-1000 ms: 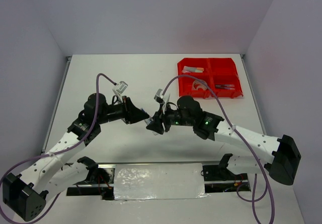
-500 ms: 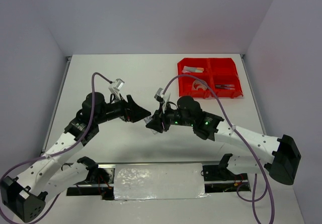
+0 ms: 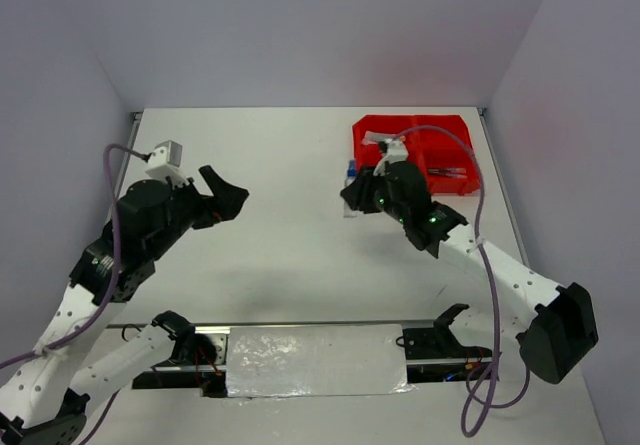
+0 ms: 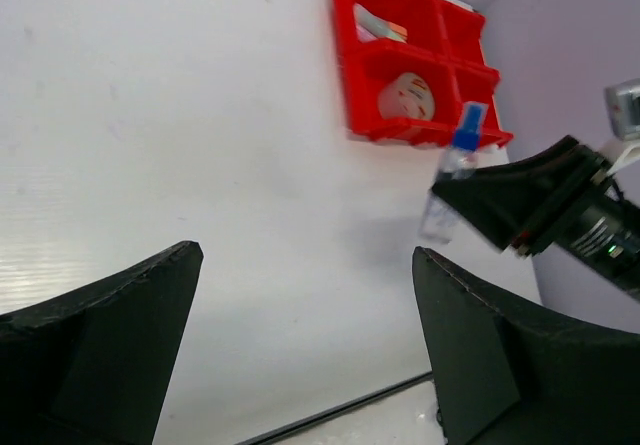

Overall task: Sort the stationery into containers
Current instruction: Place the stationery in the storage box.

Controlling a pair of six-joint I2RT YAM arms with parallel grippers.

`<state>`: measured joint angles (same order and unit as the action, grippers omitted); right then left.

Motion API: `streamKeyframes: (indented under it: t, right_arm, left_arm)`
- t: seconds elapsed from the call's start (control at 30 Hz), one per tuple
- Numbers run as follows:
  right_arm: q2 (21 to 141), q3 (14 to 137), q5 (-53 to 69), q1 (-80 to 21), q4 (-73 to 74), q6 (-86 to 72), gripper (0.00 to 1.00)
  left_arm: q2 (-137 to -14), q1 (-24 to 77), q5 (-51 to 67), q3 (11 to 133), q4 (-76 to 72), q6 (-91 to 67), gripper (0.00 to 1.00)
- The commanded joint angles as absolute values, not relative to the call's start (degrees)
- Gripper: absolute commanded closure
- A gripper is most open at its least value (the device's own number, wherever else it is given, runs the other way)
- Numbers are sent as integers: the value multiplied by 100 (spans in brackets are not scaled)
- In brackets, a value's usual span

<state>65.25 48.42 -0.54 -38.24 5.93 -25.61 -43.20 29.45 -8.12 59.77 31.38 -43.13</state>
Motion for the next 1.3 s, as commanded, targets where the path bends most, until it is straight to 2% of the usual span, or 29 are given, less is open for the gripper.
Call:
streamKeyframes:
  t: [0.0,0.2,0.33,0.5,0.57,0.67,0.77,1.0,1.27]
  right_arm:
    - [6065,4966,-614,-2905,746,-3216,100]
    - [6318,5378,-256,-1373,800,-3463,100]
    - [7258,5888,-289,-460,721,-4085,100]
    - [8609,6441,-659,-44,465,-5219,100]
    - [9155,7160,-1018,174,833,-5606,100]
    - [9596,7575,-1343,324,905,-5853,100]
    - [10062,7962,-1512,448,949,-6169,100]
    - [11011,8762,-1468,703,1230,-6714,100]
    - [11259,8569,-1424,703,730,-7418,100]
  left_arm:
    - [-4044,2953,-1476,6512,4145,-3921,1]
    - [-3412,2953,-1117,6794,5000,-3077,1]
    - [-2849,2953,-1634,6557,5273,-2647,1]
    - [-1794,2953,-2197,5881,4967,-2672,1]
    - [-1322,2971,-2206,5741,4924,-2909,1]
    - [-627,2971,-1987,5563,4624,-2901,1]
    - [-230,3023,-2275,5528,4631,-3014,1]
    - [-667,3050,-2540,5564,4764,-3129,1]
    - [-1239,2918,-2584,5432,4527,-3076,1]
